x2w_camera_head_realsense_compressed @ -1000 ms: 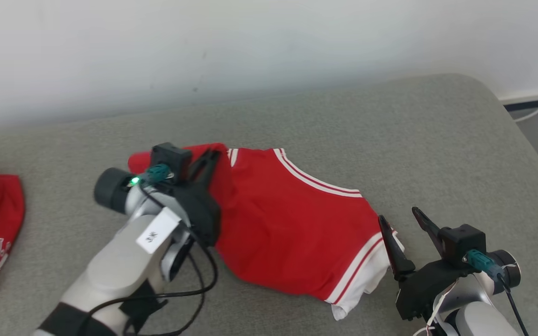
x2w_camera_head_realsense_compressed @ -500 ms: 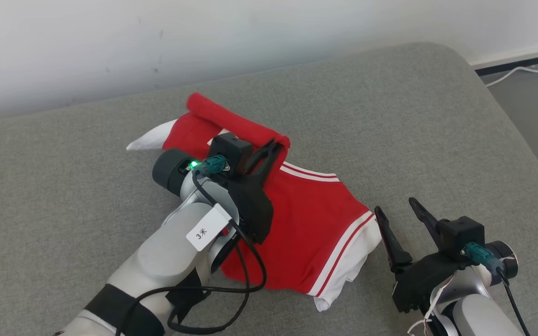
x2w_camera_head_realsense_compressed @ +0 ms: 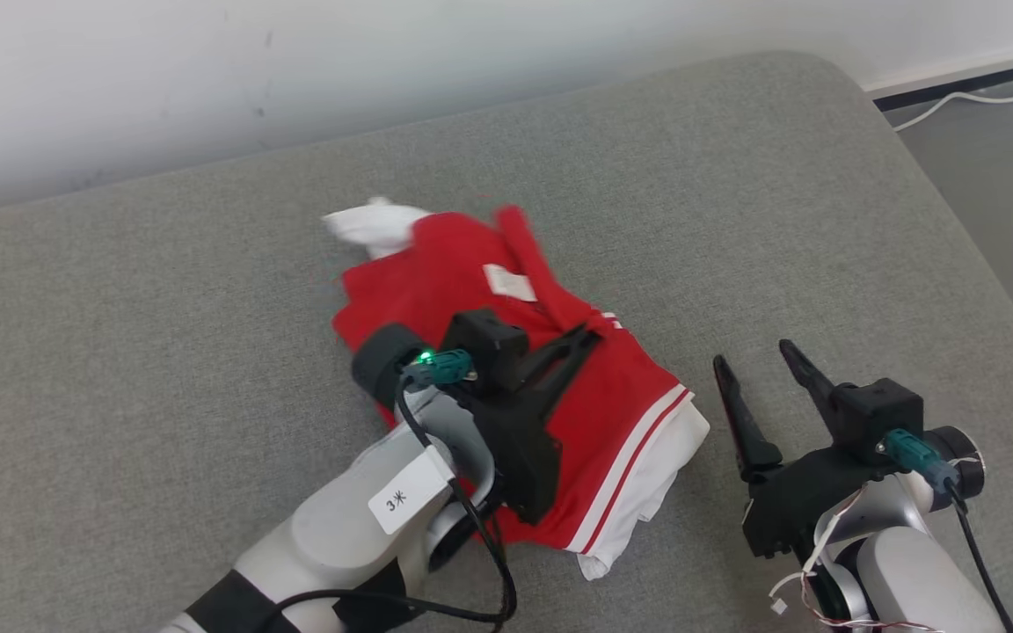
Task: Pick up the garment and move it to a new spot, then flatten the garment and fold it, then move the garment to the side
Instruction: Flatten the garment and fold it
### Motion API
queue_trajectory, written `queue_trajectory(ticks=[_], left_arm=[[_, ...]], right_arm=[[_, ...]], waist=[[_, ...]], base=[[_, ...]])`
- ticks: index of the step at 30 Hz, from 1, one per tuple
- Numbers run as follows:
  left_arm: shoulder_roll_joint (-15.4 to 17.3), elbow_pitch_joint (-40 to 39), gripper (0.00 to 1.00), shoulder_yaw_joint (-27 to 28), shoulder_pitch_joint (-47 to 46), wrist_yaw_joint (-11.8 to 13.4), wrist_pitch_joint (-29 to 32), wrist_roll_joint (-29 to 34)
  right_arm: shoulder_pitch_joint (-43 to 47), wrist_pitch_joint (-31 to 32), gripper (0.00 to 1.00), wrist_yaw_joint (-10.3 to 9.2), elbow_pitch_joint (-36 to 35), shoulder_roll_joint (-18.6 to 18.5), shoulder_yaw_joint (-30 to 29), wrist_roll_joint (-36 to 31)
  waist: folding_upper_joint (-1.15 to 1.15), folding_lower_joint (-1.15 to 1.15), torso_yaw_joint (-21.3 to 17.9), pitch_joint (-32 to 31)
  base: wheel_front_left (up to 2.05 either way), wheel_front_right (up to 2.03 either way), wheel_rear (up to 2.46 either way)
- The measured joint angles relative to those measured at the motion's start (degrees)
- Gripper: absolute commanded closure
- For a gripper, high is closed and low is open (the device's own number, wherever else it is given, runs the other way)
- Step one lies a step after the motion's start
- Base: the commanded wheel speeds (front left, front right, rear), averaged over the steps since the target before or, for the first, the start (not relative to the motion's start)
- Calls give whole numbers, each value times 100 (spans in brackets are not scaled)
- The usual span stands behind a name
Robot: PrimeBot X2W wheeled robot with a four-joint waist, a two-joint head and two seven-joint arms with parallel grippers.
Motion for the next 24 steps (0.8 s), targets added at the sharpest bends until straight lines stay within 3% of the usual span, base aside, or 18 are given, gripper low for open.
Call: queue_trajectory(ticks=[4, 5, 6, 17, 24], left_arm=[[0, -267, 100, -194, -51, 63, 0, -278], [-1, -255, 56, -221, -74, 115, 3, -321], [7, -237, 0, -257, -99, 154, 24, -343], [3, -556, 0, -455, -374, 417, -55, -721], [-1, 186, 0, -408, -481, 505, -101, -717]], right_arm=[[-4, -27, 0, -3, 40, -36, -36, -1], [-8, -27, 0, -2, 60, -35, -30, -1], [-8, -27, 0, -2, 67, -32, -25, -1], [-1, -113, 0, -7, 196, -75, -142, 1], [86, -162, 0, -8, 245, -77, -111, 9]], waist=[[0, 0, -38, 25], [0, 0, -42, 24], [0, 0, -43, 25], [-1, 0, 173, -33], [-1, 0, 464, -216]], base=[[0, 0, 0], [0, 0, 0], [0, 0, 0], [0, 0, 0], [0, 0, 0]])
